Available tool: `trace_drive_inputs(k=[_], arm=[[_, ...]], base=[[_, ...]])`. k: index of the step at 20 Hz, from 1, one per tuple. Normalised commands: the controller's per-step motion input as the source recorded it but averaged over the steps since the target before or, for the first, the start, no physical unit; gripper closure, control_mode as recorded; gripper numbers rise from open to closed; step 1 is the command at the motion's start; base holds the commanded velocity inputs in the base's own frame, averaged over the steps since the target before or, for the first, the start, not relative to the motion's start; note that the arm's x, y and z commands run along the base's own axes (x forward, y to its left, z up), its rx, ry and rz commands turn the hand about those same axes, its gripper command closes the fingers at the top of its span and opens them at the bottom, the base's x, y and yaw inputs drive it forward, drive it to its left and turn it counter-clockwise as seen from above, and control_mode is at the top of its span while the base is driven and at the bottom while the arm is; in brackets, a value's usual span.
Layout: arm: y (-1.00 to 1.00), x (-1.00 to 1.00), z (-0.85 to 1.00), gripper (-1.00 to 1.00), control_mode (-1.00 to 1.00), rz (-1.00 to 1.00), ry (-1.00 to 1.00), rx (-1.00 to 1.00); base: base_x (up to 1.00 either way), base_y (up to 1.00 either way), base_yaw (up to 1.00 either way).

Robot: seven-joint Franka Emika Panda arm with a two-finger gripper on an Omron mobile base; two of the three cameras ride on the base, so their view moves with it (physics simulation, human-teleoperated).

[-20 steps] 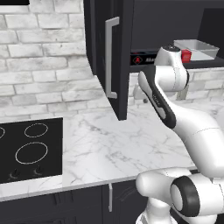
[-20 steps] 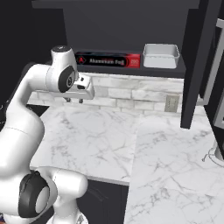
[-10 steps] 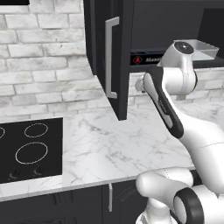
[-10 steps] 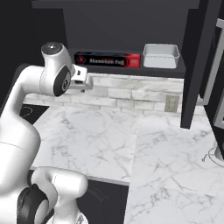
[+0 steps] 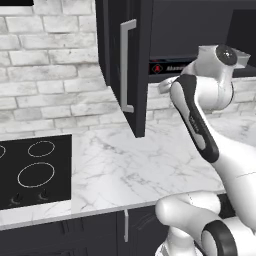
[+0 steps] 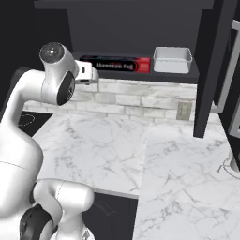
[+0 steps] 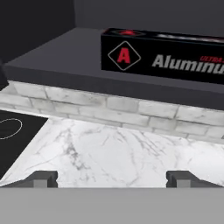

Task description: Retrieve the tupperware and aluminum foil from the cabinet and place them on the dining counter near the plate with cucumber and broccoli to prepare for storing leftovers.

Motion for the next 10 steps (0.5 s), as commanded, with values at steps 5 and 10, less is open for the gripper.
trace_drive_inputs(k=[5,10], arm=[[-0.39,0.01,0.12,-1.00,-1.00,0.17,-0.13,0.00],[-0.31,0.21,0.07,-1.00,-1.00,0.26,-0.04,0.00]], base=[[0.00,0.00,0.00],[0.00,0.00,0.00]])
